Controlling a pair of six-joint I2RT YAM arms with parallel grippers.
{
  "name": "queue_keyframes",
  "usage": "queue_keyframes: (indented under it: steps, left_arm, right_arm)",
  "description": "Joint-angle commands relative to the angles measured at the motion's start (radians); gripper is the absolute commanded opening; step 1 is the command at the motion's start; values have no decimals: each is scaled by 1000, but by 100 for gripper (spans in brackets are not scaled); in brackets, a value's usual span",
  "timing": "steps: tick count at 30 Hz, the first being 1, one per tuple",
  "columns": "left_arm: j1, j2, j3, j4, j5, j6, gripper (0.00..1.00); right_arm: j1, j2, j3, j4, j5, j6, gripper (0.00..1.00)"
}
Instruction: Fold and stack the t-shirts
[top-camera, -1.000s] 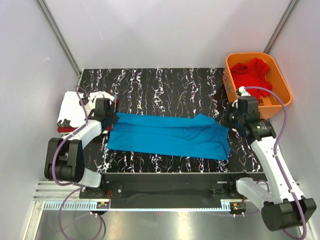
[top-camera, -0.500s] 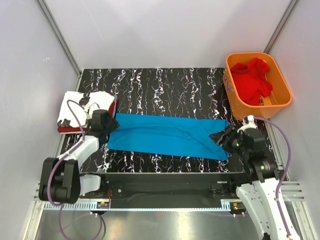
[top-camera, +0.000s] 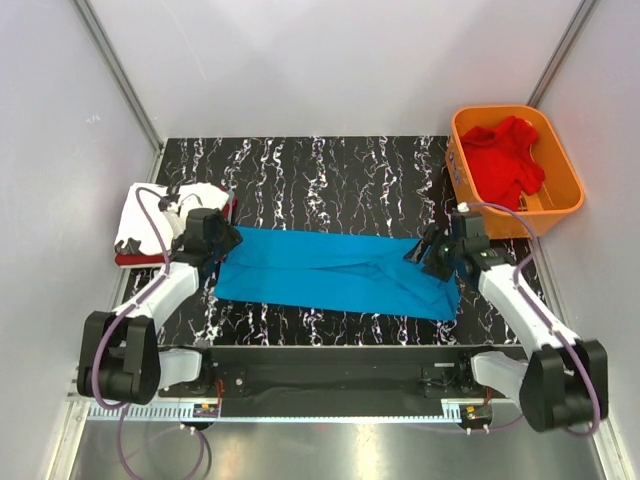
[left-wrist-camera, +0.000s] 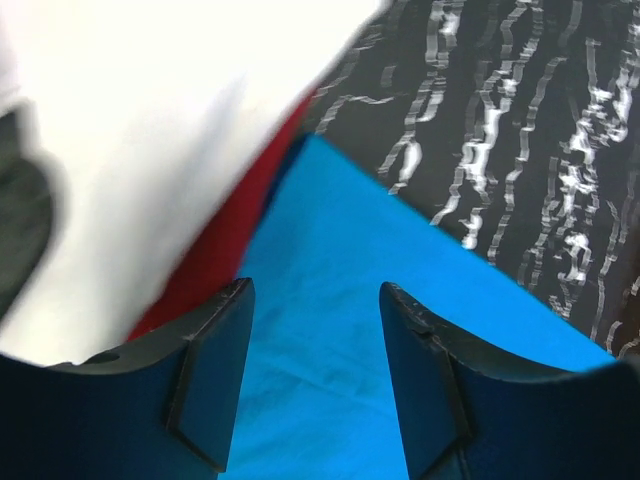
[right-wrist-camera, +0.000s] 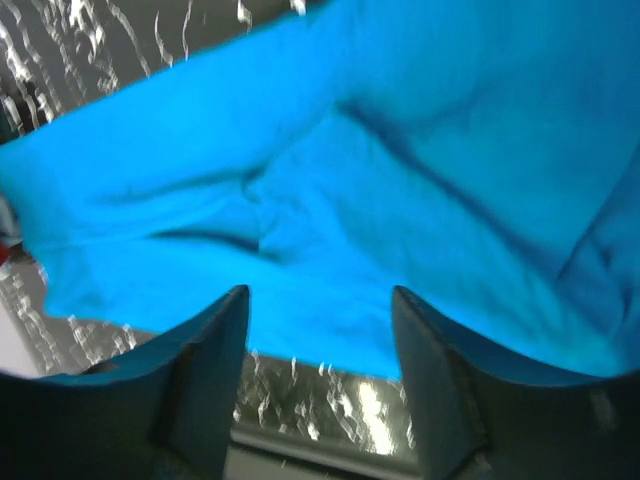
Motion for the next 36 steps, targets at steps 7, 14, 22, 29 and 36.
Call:
queue_keyframes:
  steps: [7,14,22,29,36]
  left_arm:
    - [-275,96,225,2,39,117,57]
    - [-493,337,435,62,257,201,60]
    - [-684,685,803,-10,346,247,60]
    - [-739,883,1015,-36,446,253,51]
    - [-762,994,1126,-105,440,284,45]
  right_arm:
    - [7,236,161,142,144,-83,57]
    - [6,103,49,119,251,-14,52]
    - [7,-43,-61,-80,362,173,53]
    - [7,-271,-163,-107,400,256,50]
    - [6,-298,-169,-127,396,247,49]
